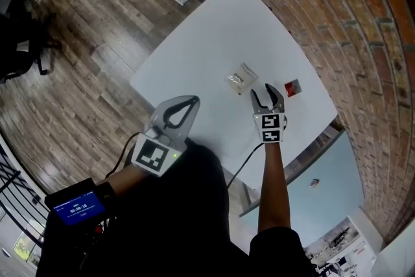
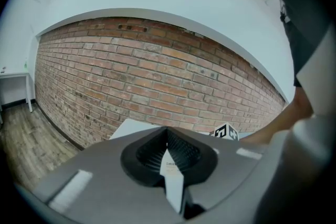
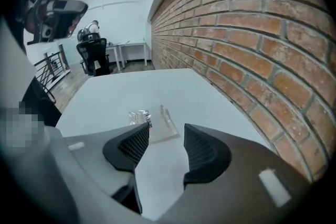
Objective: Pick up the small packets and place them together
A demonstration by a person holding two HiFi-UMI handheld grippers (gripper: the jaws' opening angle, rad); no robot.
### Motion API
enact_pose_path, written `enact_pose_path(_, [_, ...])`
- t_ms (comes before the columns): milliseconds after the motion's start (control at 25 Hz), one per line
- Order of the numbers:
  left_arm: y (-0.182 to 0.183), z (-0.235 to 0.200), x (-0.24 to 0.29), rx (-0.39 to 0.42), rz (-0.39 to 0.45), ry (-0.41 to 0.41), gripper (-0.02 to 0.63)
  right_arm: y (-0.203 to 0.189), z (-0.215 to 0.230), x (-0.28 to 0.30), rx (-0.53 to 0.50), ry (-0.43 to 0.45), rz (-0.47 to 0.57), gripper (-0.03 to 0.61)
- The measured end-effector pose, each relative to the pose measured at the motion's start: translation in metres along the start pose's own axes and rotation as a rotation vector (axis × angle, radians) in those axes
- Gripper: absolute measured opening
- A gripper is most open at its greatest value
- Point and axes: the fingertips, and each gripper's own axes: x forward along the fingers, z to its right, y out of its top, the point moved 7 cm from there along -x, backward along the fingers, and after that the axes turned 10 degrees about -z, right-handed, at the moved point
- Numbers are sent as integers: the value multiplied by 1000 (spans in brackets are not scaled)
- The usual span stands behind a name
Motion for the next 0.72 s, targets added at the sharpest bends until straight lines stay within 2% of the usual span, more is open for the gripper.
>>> enact_pose_path(80, [1,4,3,1,0,-2,0,10,-15,15,-74,28,-16,213])
enact_pose_path(200, [3,7,3,19,5,2,0,24,-30,39,-131,57,-40,215])
enact_pose_path(360, [3,5,-4,-3,7,31,0,23,-42,61,-166,70,-154,215])
enact_pose_path(440, [2,2,-6,-6,4,41,0,21,-46,67,-157,62,-174,215])
enact_pose_path(600, [3,-2,-4,7,-8,44,0,26,-49,71,-60,23,-144,215])
enact_pose_path(720, [3,1,-3,10,-3,35,0,27,-52,71,-35,4,-139,215])
